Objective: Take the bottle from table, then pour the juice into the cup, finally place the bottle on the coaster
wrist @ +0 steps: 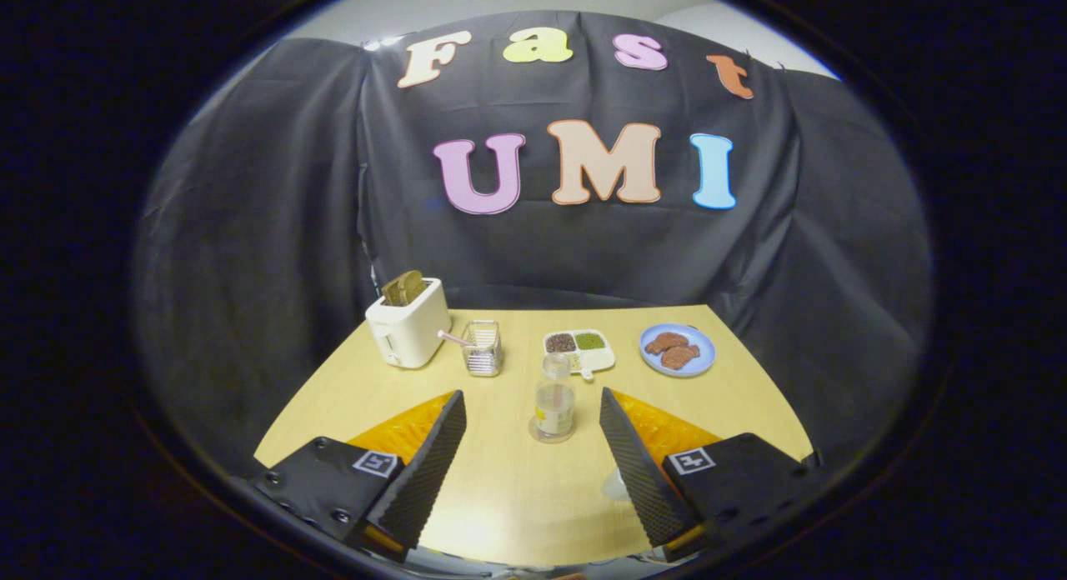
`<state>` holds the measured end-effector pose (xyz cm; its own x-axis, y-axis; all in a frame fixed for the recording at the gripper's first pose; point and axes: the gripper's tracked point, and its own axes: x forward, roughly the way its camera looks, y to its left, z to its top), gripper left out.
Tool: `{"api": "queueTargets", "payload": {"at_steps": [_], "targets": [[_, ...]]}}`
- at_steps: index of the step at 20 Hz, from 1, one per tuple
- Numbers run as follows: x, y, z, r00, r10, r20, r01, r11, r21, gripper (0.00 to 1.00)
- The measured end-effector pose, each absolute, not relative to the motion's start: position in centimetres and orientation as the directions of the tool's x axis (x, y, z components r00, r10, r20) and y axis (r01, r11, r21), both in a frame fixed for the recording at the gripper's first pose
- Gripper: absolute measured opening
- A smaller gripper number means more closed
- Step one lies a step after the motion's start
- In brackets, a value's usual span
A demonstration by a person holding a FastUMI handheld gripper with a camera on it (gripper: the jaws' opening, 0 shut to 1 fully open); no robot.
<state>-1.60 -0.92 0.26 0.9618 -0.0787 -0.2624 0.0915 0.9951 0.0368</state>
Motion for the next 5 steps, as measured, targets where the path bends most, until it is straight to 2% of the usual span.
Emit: {"api": "queueTargets", "payload": {"at_steps": [5], "targets": [[-1.30,-1.53,0.43,0.962,-0.090,-0.257,0.107,0.993,0.051,1.00]]}}
